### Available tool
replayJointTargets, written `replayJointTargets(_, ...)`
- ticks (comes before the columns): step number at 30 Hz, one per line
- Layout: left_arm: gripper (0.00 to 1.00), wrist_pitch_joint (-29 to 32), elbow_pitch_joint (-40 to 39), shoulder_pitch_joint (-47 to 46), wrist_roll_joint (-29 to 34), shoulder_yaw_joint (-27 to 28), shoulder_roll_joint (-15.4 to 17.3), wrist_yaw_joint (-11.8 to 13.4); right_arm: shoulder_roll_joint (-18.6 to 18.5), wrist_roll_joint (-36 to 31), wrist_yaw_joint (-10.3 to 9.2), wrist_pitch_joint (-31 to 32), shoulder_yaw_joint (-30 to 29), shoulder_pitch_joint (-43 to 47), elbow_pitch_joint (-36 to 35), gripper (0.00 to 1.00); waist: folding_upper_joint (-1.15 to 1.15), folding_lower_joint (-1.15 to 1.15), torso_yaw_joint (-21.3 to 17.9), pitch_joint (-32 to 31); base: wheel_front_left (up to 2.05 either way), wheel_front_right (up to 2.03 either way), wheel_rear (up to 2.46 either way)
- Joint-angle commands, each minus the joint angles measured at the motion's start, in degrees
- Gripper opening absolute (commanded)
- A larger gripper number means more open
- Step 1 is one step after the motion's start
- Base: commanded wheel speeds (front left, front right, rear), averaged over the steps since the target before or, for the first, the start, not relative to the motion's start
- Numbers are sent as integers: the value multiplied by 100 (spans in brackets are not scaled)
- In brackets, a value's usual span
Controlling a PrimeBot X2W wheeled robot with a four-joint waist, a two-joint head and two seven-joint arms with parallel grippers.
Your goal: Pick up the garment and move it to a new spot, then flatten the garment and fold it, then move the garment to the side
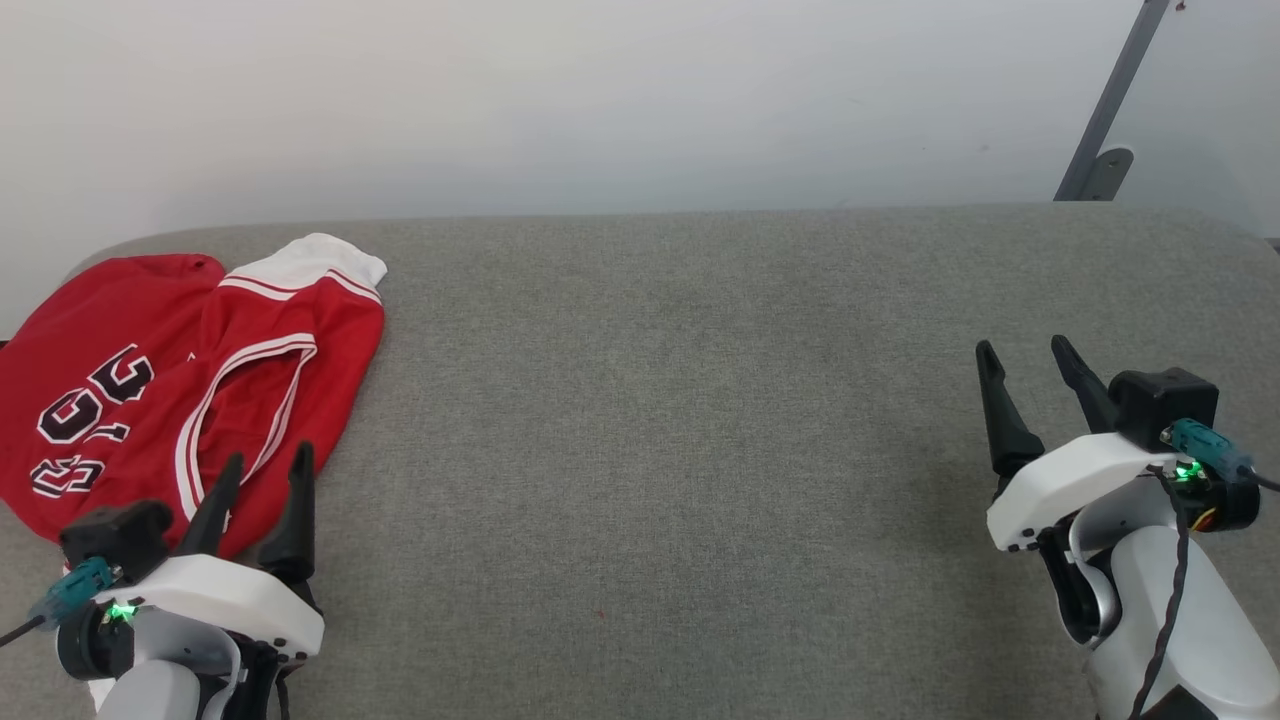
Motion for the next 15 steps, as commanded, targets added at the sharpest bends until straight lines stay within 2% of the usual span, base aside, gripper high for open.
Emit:
replayJointTargets(1, 100, -64, 16, -141, 137, -49, 74, 9, -8, -127, 2, -68, 12, -123, 10, 100, 0, 0, 1, 11, 0, 0, 0)
replayJointTargets(15, 100, -230, 232, -214, 447, -180, 229, 10, -59, -386, 1, -258, -93, -58, 30, 100, 0, 0, 43, 5, 0, 0, 0)
